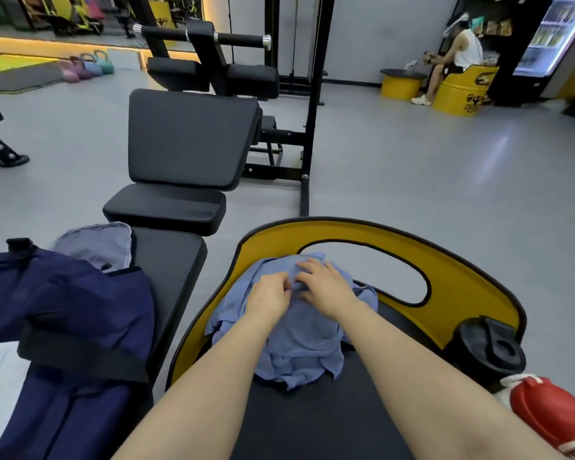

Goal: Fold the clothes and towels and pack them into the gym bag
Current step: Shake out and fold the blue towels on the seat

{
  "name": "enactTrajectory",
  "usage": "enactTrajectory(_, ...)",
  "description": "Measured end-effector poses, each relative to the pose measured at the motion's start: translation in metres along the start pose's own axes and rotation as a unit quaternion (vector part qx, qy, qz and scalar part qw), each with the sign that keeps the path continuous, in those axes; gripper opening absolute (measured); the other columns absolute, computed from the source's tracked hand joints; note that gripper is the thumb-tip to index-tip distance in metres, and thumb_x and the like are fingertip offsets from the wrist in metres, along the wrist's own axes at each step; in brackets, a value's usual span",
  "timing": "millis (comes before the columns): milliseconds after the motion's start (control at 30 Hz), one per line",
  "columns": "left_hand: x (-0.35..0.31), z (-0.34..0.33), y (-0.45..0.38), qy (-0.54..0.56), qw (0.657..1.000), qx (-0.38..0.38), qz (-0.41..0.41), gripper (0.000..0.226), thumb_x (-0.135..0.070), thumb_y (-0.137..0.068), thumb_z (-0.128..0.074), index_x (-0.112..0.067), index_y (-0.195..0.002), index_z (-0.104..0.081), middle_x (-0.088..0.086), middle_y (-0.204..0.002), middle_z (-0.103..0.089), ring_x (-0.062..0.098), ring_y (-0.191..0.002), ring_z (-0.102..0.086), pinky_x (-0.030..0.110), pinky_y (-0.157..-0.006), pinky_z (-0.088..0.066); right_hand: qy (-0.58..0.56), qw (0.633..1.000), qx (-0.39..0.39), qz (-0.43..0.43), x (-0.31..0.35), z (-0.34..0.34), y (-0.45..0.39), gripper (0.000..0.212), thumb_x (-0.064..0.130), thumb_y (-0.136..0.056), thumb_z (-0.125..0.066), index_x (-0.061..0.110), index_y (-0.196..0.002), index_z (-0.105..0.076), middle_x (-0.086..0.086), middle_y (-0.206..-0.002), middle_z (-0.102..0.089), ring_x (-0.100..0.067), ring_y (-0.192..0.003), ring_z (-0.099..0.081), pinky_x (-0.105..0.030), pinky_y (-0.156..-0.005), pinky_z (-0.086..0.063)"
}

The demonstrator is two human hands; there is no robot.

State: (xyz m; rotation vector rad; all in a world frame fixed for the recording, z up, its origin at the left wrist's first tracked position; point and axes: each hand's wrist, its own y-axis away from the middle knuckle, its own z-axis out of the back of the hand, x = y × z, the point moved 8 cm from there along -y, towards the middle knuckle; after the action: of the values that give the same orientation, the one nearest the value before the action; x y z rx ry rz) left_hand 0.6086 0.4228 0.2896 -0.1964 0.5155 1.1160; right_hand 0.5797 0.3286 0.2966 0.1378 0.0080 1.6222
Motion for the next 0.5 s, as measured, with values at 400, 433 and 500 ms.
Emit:
enactTrajectory(400,-0.054,0.104,0.063,0.142,0.983,-0.073,-0.093,0.005,-0.015,-0.094,-0.054,-0.017,-0.089,-0.054,-0.007,-0.065,-0.049,0.017,-0.069,-0.049,0.025,-0.058,-0.037,-0.166,0.968,-0.158,-0.098,0.017,0.108,0.07,0.021,0.03,-0.094,-0.053,0.011,-0.093,-0.061,-0.005,-0.093,-0.06,-0.024,-0.088,-0.055,-0.034,-0.068,-0.042)
enactTrajectory(433,-0.063,0.117,0.069,0.136,0.982,-0.078,-0.101,0.005,-0.016,-0.094,-0.055,-0.018,-0.089,-0.054,-0.008,-0.066,-0.05,0.017,-0.07,-0.05,0.027,-0.061,-0.039,-0.179,0.963,-0.172,-0.105,0.019,0.124,0.079,0.021,0.029,-0.093,-0.055,0.01,-0.089,-0.061,-0.005,-0.089,-0.06,-0.024,-0.084,-0.054,-0.033,-0.064,-0.039)
enactTrajectory(500,-0.082,0.141,0.083,0.132,0.98,-0.088,-0.118,0.004,-0.016,-0.094,-0.056,-0.014,-0.093,-0.059,-0.005,-0.07,-0.052,0.019,-0.075,-0.05,0.03,-0.068,-0.041,-0.2,0.953,-0.195,-0.115,0.022,0.152,0.1,0.019,0.026,-0.092,-0.056,0.01,-0.082,-0.06,-0.005,-0.082,-0.059,-0.023,-0.077,-0.052,-0.033,-0.061,-0.035)
